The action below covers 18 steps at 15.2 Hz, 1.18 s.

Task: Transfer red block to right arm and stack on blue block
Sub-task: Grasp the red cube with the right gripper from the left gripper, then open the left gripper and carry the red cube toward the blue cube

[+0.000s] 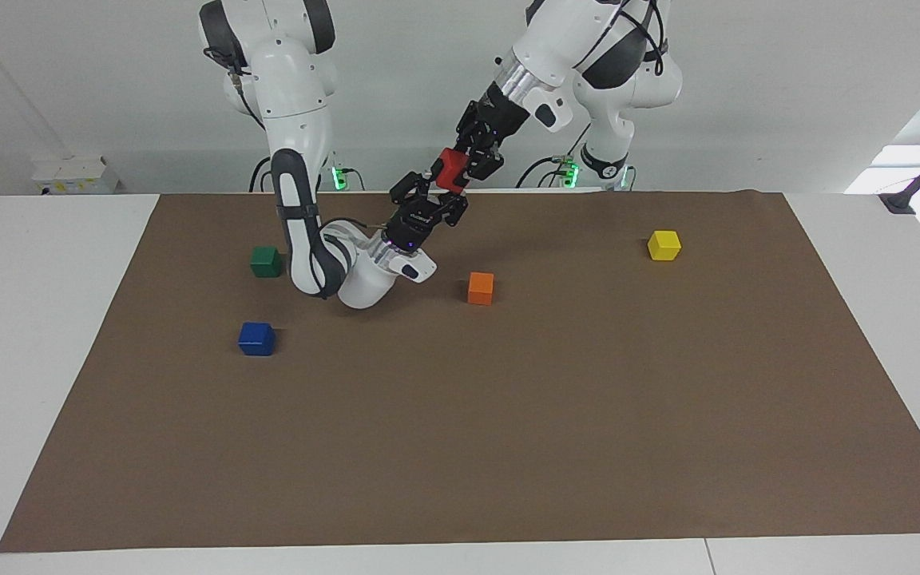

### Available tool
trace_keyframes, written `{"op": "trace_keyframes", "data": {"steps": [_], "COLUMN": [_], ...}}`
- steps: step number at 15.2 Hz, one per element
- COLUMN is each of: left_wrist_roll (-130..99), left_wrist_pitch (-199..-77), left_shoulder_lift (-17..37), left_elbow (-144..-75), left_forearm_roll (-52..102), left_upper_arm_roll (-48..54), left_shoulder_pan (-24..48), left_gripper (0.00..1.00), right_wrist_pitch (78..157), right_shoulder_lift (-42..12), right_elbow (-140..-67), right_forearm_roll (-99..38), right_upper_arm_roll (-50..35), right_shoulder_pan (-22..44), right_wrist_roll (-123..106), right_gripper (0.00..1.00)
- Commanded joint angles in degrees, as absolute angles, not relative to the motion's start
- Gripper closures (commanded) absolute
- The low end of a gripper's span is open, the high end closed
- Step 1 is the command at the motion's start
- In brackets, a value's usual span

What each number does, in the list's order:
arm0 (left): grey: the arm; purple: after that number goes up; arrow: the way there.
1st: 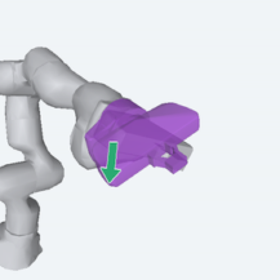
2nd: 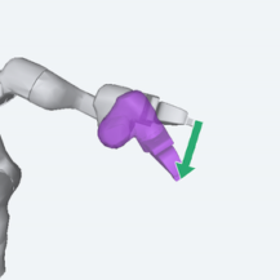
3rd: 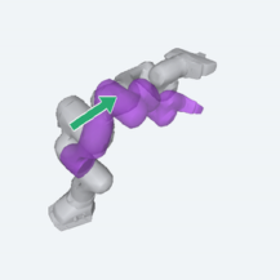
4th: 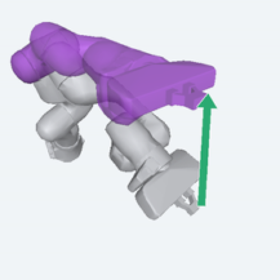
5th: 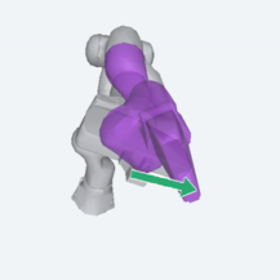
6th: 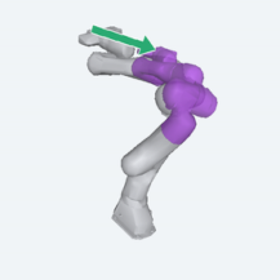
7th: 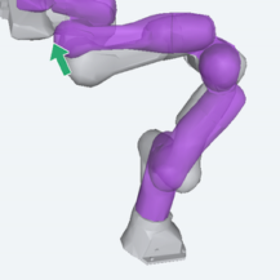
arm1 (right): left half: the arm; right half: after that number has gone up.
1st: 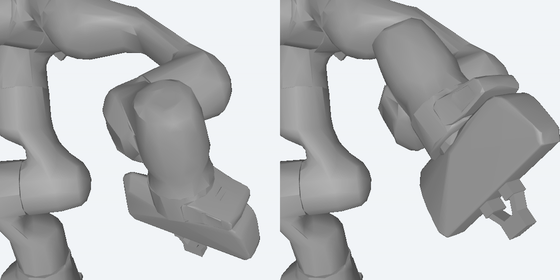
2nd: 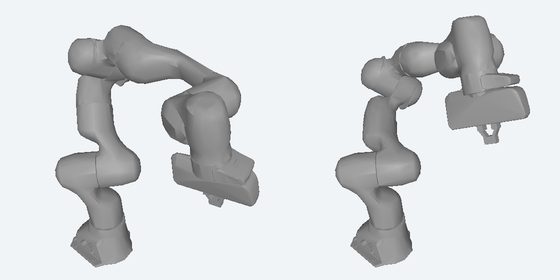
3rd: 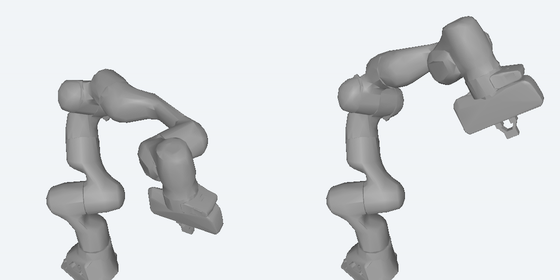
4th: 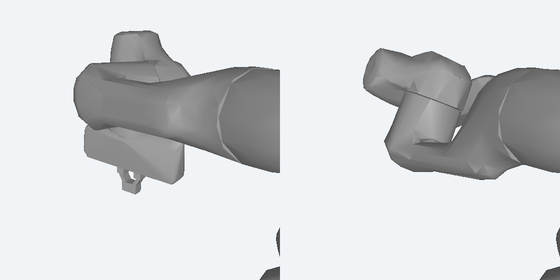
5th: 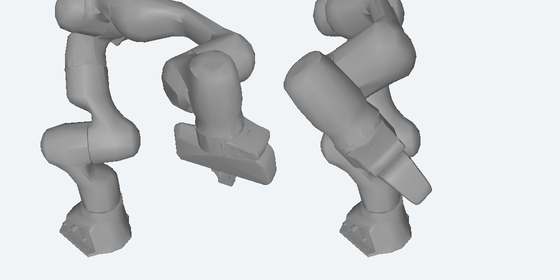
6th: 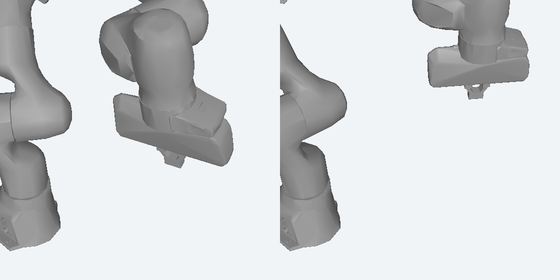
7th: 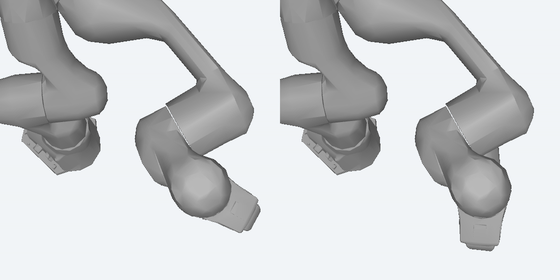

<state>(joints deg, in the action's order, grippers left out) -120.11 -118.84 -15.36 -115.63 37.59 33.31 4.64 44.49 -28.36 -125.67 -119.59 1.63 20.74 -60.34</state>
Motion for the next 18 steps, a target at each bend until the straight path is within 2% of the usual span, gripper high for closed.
{"op": "trace_keyframes", "data": {"steps": [1, 2, 3, 4, 8, 12, 16, 18], "left_wrist_roll": [-120.5, -120.2, -120.1, -120.8, -120.1, -107.6, -90.1, -78.0], "left_wrist_pitch": [-120.0, -120.1, -119.9, -119.6, -116.3, -111.3, -110.8, -110.8], "left_shoulder_lift": [-17.6, -17.7, -17.8, -17.8, -17.8, -17.8, -18.0, -17.1], "left_elbow": [-117.8, -117.8, -117.8, -117.5, -116.9, -116.7, -118.4, -119.1], "left_forearm_roll": [39.2, 39.2, 39.1, 39.1, 38.4, 38.4, 38.3, 33.8], "left_upper_arm_roll": [32.6, 32.6, 32.6, 32.6, 31.5, 29.4, 29.4, 29.4], "left_shoulder_pan": [5.8, 6.1, 6.2, 6.3, 4.4, -2.3, -12.5, -15.3], "left_gripper": [1.00, 1.00, 0.63, 0.01, 0.00, 0.00, 0.00, 0.00], "right_wrist_pitch": [44.7, 44.7, 44.7, 44.7, 44.7, 44.8, 51.3, 53.9], "right_shoulder_lift": [-28.1, -28.1, -28.1, -28.1, -28.1, -27.7, -24.1, -21.8], "right_elbow": [-125.9, -125.9, -125.9, -125.8, -125.6, -125.5, -124.8, -124.3], "right_forearm_roll": [-119.6, -119.6, -119.5, -119.4, -119.3, -119.1, -113.6, -111.3], "right_upper_arm_roll": [1.6, 1.6, 1.6, 1.6, 1.6, 1.8, 2.2, 2.4], "right_shoulder_pan": [20.4, 20.3, 20.2, 20.1, 20.0, 19.4, 14.0, 10.7], "right_wrist_roll": [-60.5, -60.3, -60.3, -60.2, -59.9, -59.2, -53.5, -49.0], "right_gripper": [1.00, 1.00, 1.00, 1.00, 1.00, 1.00, 1.00, 1.00]}}
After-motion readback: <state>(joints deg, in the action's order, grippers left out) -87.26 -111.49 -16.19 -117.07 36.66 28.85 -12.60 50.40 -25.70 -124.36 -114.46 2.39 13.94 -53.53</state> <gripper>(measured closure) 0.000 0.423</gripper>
